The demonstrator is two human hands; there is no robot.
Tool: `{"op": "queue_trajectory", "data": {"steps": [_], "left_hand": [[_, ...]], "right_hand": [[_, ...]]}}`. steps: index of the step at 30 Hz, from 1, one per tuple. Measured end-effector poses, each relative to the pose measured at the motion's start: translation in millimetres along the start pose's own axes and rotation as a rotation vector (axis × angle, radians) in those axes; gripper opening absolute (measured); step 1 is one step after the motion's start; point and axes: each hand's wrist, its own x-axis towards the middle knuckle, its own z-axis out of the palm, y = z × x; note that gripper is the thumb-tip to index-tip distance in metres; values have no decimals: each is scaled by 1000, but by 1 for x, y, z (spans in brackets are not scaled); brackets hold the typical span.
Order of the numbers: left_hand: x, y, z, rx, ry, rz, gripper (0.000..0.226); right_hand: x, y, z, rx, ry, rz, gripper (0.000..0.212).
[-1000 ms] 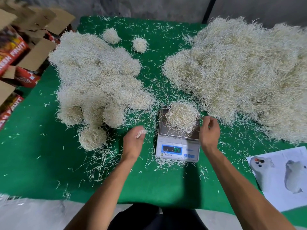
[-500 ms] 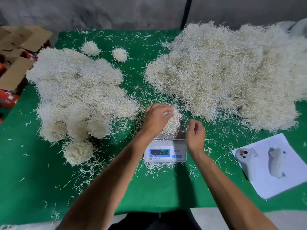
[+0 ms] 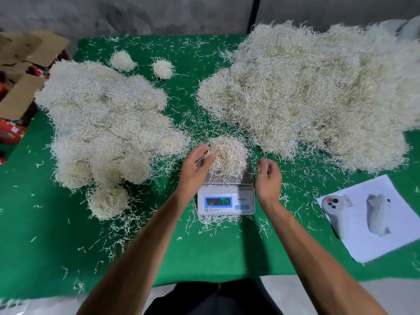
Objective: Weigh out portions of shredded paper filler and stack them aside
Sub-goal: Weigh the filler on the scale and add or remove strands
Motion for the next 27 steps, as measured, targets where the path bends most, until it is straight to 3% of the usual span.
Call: {"op": "queue_trajectory", "data": {"steps": [7, 19, 25, 27], "left_hand": [[-13, -18, 2, -68, 74, 64, 42], [-7, -17, 6, -109, 159, 34, 44], [10, -5, 17, -172, 280, -53, 67], [15, 1, 25, -138, 255, -98, 82]], "right_hand": [[0, 3, -2, -13, -14, 9, 23], [7, -7, -1, 63, 9, 54, 24], [12, -21, 5, 68, 3, -16, 44], [14, -29, 10, 23, -39, -49, 61]]}}
